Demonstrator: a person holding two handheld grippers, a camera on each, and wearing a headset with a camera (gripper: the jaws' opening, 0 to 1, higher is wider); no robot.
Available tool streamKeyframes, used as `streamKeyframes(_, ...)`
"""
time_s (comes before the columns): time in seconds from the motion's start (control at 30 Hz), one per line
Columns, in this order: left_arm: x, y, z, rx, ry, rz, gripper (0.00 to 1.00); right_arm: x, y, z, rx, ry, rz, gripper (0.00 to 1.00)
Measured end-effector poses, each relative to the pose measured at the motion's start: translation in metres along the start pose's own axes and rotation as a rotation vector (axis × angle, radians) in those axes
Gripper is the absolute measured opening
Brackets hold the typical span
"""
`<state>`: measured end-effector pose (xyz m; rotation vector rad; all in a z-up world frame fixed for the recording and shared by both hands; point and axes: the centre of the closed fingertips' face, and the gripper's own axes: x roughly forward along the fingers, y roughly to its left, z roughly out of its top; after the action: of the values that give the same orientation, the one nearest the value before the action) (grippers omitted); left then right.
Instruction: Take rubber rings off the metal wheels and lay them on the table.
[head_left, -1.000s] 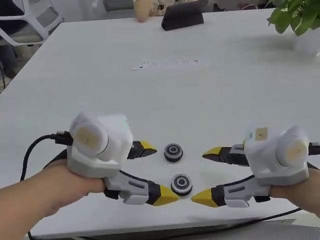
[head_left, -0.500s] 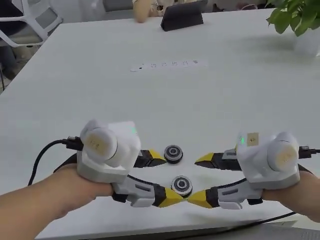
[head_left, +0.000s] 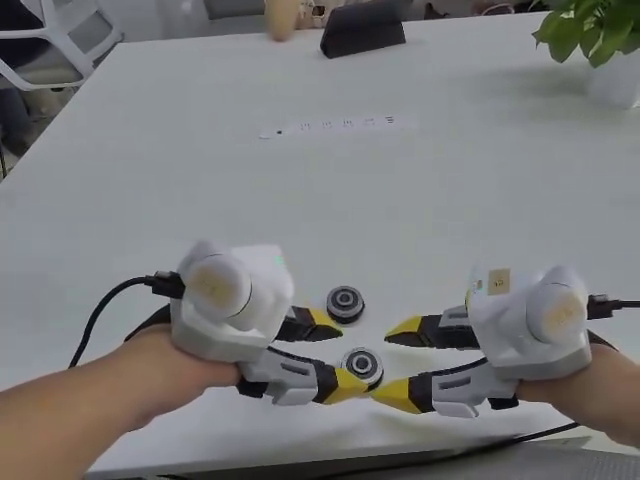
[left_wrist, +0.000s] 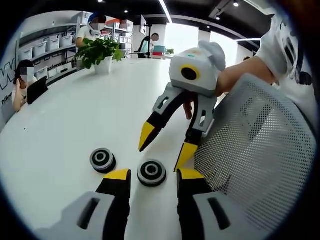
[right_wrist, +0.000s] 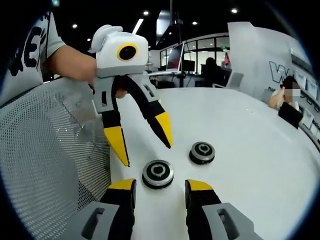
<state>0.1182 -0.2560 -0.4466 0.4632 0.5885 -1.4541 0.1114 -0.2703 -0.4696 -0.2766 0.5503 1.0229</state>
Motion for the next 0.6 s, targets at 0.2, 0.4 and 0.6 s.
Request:
streamKeyframes(0.2,0.005,-0.001,-0.003,-0.003,0.013,-0.008,0.27,0.001,0.001,-0.002,-0.003,0.003,0.007,0.33)
streamKeyframes(0.4,0.01,-0.002,-0.005,0.017,0.024,-0.01,0.2,0.002,0.003,-0.002,-0.004,0.003,0.013,0.31)
streamKeyframes(0.6,0.014,-0.003,-0.006,0.014,0.029,-0.009,0.18,0.002,0.005,-0.003,0.002,0.002,0.017,0.3)
